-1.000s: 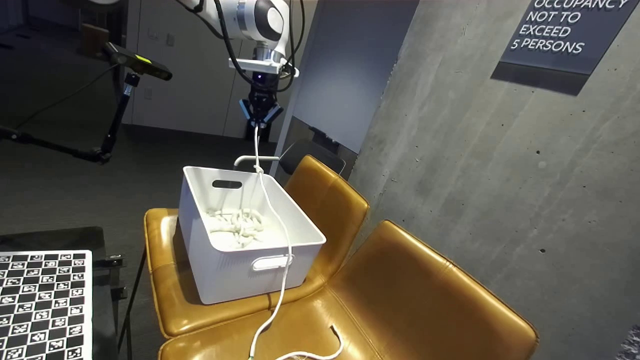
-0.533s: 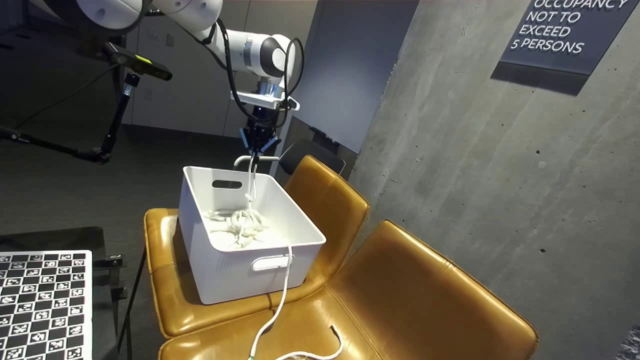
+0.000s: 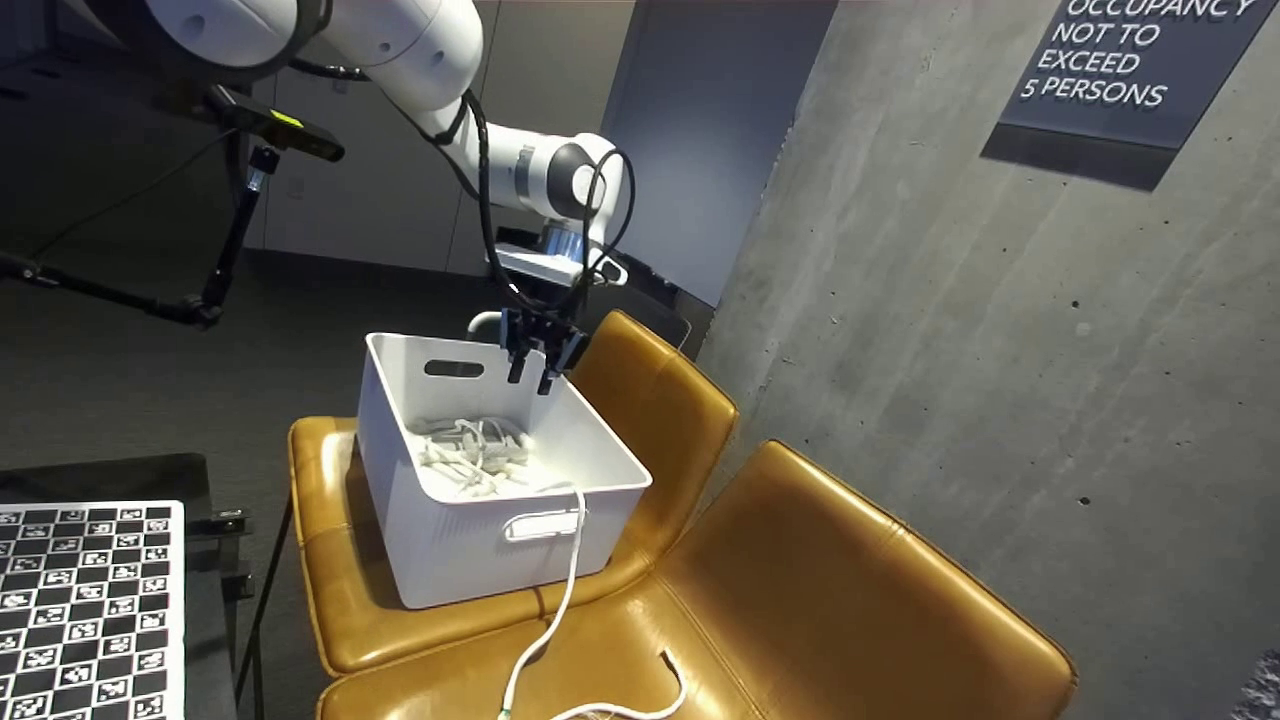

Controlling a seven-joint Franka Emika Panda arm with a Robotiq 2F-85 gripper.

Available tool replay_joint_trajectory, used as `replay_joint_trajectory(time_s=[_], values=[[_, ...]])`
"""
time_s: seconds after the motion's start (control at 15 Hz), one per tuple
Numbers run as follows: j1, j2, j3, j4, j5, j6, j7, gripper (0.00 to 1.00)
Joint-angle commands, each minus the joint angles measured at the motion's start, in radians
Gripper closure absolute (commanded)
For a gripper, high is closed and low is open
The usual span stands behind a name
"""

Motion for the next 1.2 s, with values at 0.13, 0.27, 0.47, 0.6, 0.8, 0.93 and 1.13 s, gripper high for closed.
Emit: replay_joint_trajectory(time_s=[0.13, 0.27, 0.47, 0.6, 0.8, 0.93, 1.13], values=[[-0.05, -0.047, -0.039, -0.045, -0.015, -0.076, -0.153, 0.01], [-0.065, -0.045, -0.054, -0.051, -0.044, -0.106, -0.229, 0.0], [-0.086, -0.037, -0.068, -0.059, -0.091, -0.135, -0.332, 0.0], [-0.094, -0.03, -0.07, -0.064, -0.125, -0.14, -0.389, 0.0], [-0.085, -0.036, -0.062, -0.098, -0.182, -0.12, -0.461, 0.0], [-0.074, -0.038, -0.052, -0.136, -0.206, -0.103, -0.488, 0.0], [-0.054, -0.029, -0.043, -0.187, -0.237, -0.085, -0.501, 0.0]])
